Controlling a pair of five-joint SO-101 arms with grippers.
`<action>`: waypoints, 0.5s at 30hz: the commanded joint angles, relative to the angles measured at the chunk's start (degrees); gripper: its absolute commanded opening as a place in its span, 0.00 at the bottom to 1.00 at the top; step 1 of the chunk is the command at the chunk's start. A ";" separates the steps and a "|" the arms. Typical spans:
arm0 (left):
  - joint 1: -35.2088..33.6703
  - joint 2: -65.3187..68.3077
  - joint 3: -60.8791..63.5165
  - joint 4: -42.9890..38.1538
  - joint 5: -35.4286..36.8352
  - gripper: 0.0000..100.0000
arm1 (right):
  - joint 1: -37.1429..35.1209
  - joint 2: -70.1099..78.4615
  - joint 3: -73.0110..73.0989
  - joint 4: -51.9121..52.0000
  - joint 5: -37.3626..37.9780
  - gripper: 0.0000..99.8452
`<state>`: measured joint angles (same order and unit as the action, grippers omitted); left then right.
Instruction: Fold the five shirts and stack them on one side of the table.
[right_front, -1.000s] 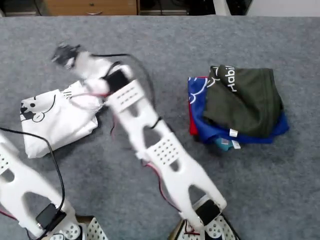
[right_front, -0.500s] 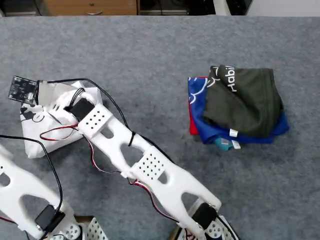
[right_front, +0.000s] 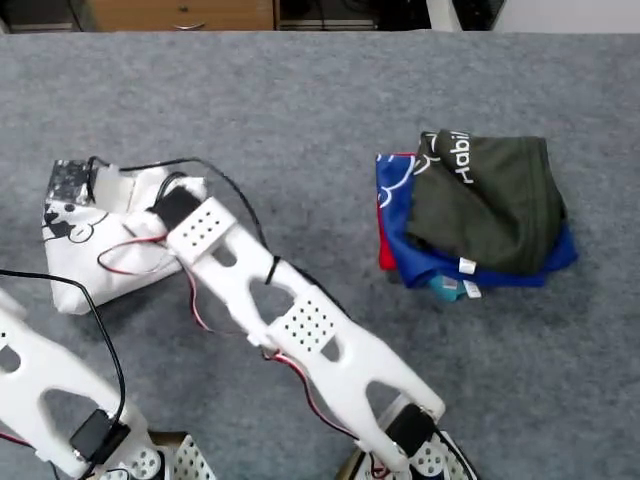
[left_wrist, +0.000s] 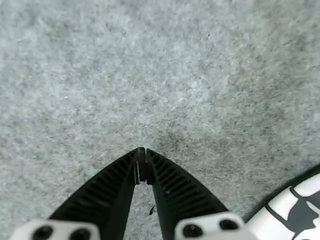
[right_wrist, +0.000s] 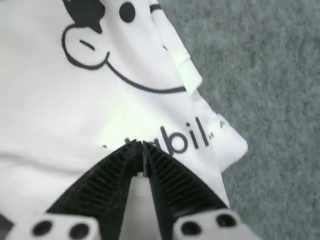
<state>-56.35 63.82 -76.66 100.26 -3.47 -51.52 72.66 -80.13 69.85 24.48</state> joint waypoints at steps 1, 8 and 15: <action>0.26 -3.38 0.00 0.79 -0.18 0.02 | 1.54 -3.91 -7.87 8.79 0.88 0.00; 0.44 -3.38 0.00 0.79 -0.26 0.02 | 1.27 -4.09 -15.52 24.35 4.31 0.00; 0.53 -3.47 0.00 0.79 -0.35 0.02 | 2.15 -8.92 -13.14 32.70 1.85 0.00</action>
<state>-56.35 63.82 -76.57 100.26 -3.47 -50.90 71.08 -92.88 100.88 28.09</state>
